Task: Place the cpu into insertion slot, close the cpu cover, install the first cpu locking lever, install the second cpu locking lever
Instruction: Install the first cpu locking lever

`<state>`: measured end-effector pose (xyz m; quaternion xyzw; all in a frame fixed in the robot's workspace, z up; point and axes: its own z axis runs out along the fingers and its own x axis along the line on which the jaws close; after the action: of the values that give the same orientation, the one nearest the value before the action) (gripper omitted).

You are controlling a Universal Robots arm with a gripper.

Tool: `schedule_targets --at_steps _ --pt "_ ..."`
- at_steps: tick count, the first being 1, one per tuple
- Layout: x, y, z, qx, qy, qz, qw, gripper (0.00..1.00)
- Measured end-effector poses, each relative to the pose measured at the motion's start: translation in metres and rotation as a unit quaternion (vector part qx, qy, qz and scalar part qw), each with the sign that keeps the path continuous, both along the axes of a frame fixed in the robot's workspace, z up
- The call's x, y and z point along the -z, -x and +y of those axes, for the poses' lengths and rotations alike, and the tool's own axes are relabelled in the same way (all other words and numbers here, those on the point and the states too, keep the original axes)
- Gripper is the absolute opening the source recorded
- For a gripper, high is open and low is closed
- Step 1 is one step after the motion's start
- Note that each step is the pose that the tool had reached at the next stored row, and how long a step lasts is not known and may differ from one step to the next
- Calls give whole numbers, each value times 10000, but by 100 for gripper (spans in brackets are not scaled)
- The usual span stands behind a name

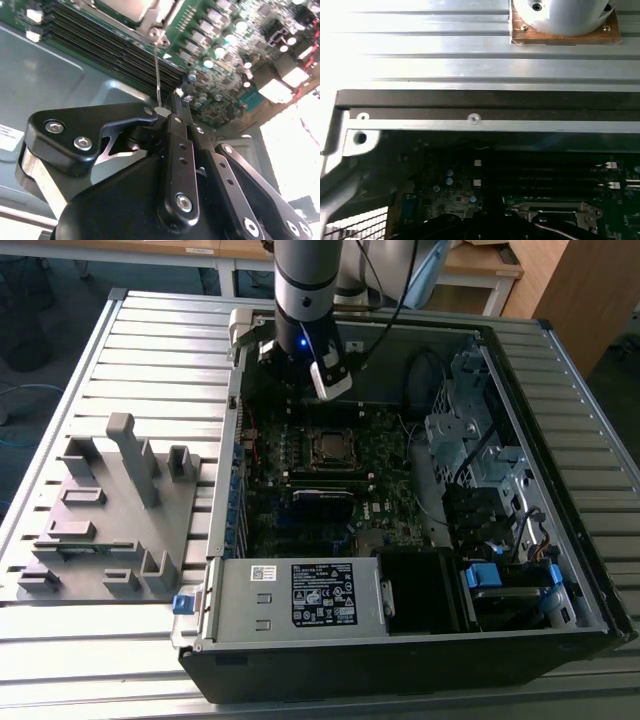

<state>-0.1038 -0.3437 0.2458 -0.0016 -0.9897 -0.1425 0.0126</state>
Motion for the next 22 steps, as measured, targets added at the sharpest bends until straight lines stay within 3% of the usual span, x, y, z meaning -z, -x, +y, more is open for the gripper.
schedule_targets --at_steps 10,15,19,22 --pt "3 -350 0 0 0 0 10000 10" --pt "3 -365 0 0 0 0 10000 10" --pt "22 -365 1 0 -10 -68 10000 10" --pt "40 -364 0 0 -11 -150 9999 10"
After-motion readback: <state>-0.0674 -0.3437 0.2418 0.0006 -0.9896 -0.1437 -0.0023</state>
